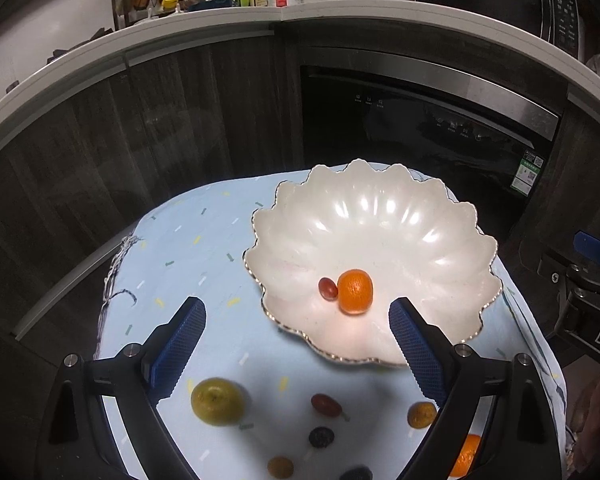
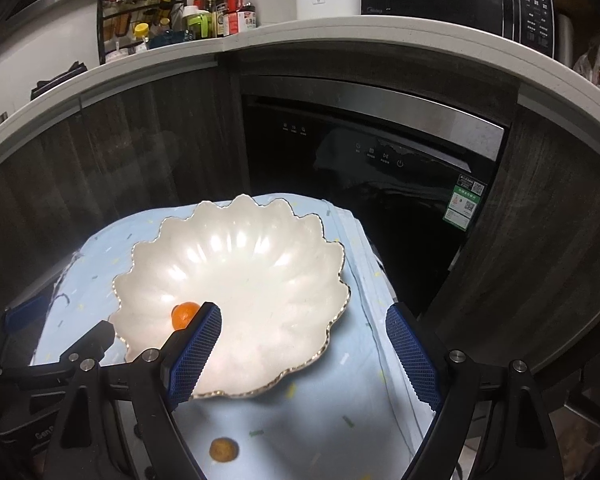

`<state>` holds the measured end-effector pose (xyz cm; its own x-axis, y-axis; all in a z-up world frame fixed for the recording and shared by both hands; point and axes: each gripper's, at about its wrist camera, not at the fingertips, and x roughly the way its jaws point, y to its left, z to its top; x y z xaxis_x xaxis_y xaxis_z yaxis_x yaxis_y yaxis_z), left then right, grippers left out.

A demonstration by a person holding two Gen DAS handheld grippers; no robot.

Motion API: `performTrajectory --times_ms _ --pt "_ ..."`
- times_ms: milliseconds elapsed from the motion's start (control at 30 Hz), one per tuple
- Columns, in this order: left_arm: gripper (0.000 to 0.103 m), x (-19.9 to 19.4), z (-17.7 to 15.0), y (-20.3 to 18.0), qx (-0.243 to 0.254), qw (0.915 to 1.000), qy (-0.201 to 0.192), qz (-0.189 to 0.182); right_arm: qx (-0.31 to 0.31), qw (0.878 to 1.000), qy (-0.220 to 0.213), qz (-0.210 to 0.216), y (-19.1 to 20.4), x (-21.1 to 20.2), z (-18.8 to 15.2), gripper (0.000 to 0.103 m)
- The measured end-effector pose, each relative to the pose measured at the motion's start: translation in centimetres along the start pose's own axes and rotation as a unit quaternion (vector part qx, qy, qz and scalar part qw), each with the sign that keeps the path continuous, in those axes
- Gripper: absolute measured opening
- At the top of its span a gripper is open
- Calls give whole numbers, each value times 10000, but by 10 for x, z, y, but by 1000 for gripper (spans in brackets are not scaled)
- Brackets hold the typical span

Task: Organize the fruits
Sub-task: 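Withdraw both open tools from the bowl back toward the remaining fruits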

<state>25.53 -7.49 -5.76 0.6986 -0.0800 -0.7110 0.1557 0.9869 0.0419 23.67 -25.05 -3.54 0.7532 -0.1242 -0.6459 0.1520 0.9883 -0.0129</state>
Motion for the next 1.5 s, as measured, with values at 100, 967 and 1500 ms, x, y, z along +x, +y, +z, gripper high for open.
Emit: performTrajectory --times_ms 100,967,1500 --pt "94 -8 -5 2 -11 10000 -33 19 -29 10000 -21 30 1 -7 -4 85" --pt "94 -57 -61 1 -257 9996 -37 107 -324 9986 -247 326 4 -55 -51 85" --pt "94 -75 -111 -8 -270 9994 -123 174 -734 9942 -270 735 7 -62 -97 85"
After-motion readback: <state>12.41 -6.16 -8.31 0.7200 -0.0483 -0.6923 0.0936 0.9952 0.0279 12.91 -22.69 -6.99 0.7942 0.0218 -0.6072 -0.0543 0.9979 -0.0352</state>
